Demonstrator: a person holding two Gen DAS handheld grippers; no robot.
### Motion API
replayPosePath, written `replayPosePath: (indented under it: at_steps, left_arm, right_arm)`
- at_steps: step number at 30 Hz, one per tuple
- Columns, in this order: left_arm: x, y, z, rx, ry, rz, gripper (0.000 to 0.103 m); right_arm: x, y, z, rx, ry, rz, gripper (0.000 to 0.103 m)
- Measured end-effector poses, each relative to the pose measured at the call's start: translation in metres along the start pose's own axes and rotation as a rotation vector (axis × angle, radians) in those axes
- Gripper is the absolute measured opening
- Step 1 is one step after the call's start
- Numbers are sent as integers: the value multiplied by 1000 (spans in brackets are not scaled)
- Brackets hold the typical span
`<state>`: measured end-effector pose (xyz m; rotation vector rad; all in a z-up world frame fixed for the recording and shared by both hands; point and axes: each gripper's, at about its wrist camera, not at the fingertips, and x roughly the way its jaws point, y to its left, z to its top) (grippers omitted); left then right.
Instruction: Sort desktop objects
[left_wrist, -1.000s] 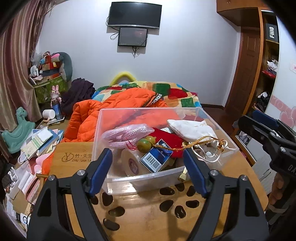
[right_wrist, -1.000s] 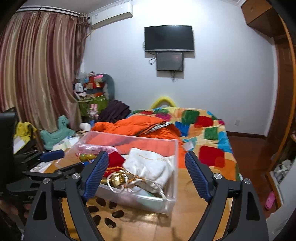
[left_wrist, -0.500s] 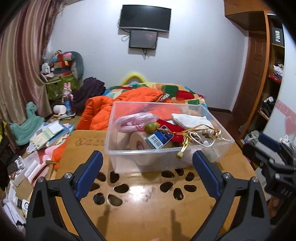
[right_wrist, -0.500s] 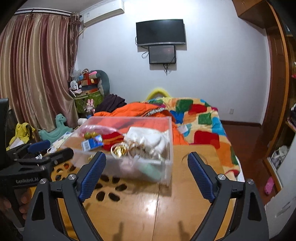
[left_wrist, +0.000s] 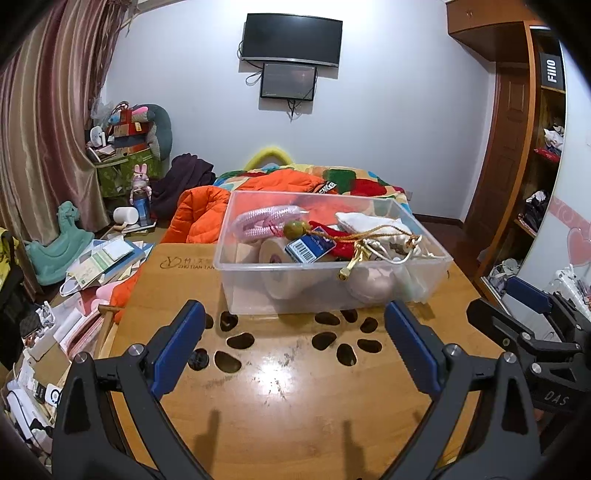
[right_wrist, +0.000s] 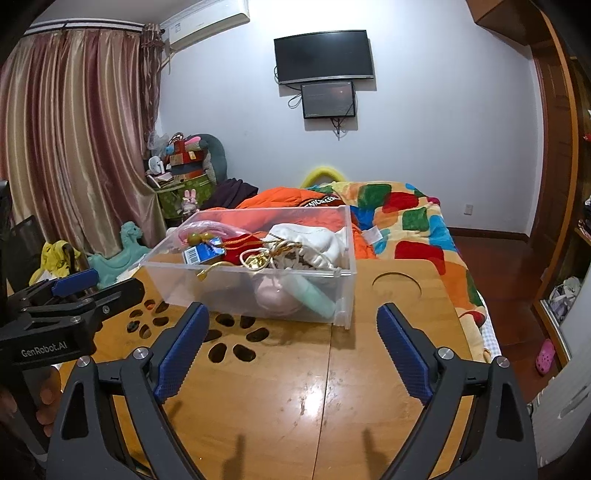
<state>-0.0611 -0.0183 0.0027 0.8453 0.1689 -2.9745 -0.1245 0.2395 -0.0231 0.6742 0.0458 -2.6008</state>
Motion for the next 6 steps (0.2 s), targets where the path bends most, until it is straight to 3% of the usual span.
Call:
replayPosePath:
  at_steps: [6]
  left_arm:
    - [0, -1, -3, 2, -3, -12, 98]
  right_arm:
    - [3, 3, -3, -10, 10, -1, 95]
